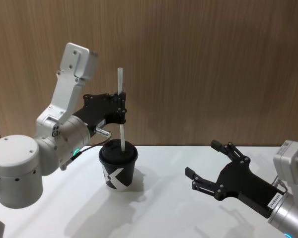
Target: Pick up the straw with one hand, pass it to the other hand, and insert it into the cup.
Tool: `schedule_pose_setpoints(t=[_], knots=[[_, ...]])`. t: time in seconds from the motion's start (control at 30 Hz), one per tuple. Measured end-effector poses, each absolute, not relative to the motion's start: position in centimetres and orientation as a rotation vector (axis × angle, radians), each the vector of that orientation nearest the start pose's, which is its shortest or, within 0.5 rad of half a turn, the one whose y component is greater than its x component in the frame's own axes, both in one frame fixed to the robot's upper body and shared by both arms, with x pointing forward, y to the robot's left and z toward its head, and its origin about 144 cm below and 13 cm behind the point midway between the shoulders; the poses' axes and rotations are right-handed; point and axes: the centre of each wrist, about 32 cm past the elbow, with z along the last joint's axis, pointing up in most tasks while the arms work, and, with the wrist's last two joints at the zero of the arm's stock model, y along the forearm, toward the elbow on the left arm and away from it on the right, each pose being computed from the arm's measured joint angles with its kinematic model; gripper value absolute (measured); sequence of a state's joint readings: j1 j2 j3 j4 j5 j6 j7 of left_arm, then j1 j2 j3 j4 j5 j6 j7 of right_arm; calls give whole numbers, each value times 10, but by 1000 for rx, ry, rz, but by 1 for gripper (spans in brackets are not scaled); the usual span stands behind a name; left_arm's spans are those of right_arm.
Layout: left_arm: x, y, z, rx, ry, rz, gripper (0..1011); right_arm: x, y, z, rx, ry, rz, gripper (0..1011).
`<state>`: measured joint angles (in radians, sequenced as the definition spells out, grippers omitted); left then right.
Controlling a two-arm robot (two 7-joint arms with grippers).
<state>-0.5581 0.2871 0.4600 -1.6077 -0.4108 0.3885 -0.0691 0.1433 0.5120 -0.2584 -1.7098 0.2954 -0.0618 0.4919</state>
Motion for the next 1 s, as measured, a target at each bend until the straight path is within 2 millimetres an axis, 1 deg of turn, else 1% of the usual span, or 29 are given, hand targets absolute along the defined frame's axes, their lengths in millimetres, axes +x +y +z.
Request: schedule_pose_setpoints(t=[1.0], knots=[[560, 168, 1322, 52, -26, 1022, 10, 481, -279, 1227, -63, -311, -786, 1001]])
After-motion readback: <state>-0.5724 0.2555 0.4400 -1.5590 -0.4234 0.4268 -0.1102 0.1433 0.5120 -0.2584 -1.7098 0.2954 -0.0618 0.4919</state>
